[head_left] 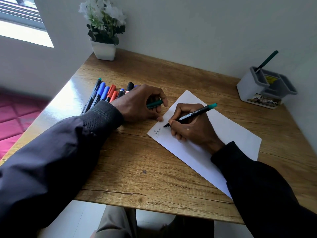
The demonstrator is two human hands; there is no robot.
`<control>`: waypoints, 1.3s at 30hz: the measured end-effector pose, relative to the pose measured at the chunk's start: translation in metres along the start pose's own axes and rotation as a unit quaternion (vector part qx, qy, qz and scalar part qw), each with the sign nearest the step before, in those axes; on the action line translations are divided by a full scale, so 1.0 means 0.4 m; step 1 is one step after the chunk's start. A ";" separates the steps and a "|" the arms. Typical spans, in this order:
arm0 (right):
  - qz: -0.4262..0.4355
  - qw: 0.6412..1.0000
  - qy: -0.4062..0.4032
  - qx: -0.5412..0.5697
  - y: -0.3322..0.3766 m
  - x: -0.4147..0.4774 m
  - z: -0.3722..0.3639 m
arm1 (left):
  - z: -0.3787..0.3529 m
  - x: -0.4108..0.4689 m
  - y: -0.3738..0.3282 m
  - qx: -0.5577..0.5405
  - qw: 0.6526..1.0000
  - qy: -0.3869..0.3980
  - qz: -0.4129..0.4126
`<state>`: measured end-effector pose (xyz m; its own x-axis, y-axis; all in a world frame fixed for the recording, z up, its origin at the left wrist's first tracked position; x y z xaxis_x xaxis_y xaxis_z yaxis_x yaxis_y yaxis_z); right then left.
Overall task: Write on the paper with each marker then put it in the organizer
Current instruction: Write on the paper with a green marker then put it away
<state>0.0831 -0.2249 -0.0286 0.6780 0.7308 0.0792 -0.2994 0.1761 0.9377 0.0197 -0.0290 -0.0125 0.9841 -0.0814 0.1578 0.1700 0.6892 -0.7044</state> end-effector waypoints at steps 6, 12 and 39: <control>-0.004 1.000 -0.012 -0.006 0.001 -0.001 -0.002 | 0.003 0.000 0.001 0.006 1.000 -0.002 0.004; -0.009 1.000 -0.017 -0.010 0.003 0.001 -0.004 | 0.002 0.001 0.002 0.003 1.000 -0.003 0.006; -0.013 0.999 -0.035 0.003 0.004 -0.006 -0.001 | 0.001 0.002 0.011 -0.004 1.000 0.000 0.005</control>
<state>0.0808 -0.2262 -0.0273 0.7314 0.6774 0.0787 -0.2780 0.1907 0.9415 0.0214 -0.0255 -0.0151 0.9857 -0.0744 0.1513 0.1608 0.6839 -0.7116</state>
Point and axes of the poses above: each hand's wrist, its own x-axis towards the middle knuckle, its own z-axis out of the back of the hand, y = z × x, the point moved 1 cm from there along x, towards the middle knuckle, and after that the axes turned 5 degrees about -z, right-handed, at the moved point
